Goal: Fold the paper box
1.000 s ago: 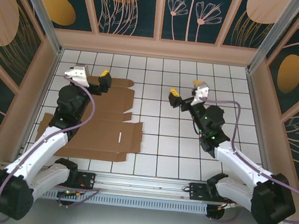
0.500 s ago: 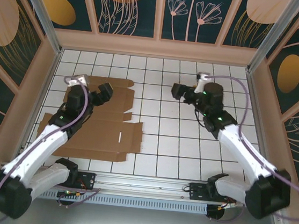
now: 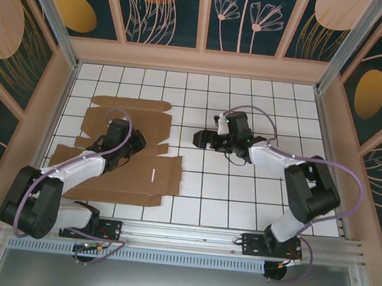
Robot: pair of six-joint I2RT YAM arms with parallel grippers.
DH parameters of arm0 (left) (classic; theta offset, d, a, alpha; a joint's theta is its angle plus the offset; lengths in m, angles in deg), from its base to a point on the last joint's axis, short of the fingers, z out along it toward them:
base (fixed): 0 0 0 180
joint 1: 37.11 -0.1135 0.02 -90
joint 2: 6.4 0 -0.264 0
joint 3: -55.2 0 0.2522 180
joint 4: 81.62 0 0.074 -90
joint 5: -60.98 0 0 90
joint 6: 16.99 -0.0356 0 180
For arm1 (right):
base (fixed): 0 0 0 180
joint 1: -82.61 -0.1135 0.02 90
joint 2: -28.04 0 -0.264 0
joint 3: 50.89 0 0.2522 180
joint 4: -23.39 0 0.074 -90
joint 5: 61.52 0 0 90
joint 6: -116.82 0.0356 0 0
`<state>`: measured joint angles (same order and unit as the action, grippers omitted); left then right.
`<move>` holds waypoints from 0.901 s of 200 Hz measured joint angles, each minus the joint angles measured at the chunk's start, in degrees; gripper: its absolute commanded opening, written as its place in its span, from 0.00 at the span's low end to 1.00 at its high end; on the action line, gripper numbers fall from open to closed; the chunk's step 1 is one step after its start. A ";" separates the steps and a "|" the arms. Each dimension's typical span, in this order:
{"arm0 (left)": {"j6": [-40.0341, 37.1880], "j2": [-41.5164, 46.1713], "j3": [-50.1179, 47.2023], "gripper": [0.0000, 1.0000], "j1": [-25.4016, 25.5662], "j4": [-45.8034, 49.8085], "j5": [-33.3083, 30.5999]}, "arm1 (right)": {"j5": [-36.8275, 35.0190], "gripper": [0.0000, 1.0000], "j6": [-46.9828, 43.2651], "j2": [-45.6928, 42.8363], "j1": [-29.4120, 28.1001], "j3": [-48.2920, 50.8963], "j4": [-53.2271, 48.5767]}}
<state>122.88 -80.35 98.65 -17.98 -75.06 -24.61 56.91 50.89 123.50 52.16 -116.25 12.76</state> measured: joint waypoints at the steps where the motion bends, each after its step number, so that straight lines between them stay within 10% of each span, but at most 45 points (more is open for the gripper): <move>1: 0.02 0.00 -0.07 0.00 0.00 0.00 -0.04 | 0.31 0.87 0.13 0.31 -0.04 0.00 0.04; 124: 7.23 -4.79 -7.13 0.00 -0.48 -5.05 -1.64 | 15.82 0.50 2.91 8.48 -10.10 0.85 1.11; 180: 7.69 -5.09 -8.00 0.00 -0.48 -7.41 0.26 | 14.08 0.13 6.12 9.27 -12.37 0.85 1.18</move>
<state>130.57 -85.45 90.65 -18.46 -82.47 -24.35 70.98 57.01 132.77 39.79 -115.39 13.94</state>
